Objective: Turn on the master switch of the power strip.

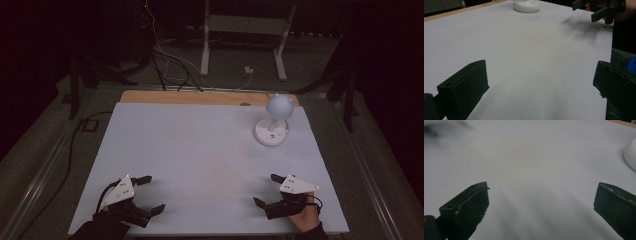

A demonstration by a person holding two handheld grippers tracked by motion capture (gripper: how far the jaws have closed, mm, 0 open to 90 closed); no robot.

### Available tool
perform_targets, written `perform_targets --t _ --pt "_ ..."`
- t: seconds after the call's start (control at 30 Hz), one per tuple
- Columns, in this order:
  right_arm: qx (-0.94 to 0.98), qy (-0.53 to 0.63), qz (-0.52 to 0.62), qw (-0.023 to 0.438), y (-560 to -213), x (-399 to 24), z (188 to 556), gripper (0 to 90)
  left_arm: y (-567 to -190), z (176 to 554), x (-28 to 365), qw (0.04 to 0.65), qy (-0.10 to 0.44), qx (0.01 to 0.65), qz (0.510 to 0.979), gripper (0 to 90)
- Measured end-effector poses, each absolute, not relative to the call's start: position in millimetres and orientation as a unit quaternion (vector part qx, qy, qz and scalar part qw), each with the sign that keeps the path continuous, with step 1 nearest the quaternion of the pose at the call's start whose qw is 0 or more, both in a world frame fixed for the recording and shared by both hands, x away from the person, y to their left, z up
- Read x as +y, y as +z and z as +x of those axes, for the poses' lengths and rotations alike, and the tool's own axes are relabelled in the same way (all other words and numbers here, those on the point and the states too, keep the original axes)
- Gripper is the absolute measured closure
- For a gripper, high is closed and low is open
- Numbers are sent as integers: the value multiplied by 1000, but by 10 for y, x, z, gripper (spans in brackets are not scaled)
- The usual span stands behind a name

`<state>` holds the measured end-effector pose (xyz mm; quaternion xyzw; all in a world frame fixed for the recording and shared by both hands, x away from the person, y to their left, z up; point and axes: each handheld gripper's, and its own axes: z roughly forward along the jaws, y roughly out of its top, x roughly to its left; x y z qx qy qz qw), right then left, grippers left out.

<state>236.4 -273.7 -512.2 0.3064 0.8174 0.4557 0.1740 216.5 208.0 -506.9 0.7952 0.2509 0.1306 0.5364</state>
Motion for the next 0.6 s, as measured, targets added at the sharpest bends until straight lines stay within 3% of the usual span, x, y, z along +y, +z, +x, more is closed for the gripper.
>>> perform_targets --t 0.37,0.6 --pt "826 451 293 171 -5107 -2686 2332 0 -5069 2168 2079 538 124 251 795 2" --pt "837 442 291 142 -5102 -2620 2314 0 -5065 2170 2086 543 122 254 791 2"
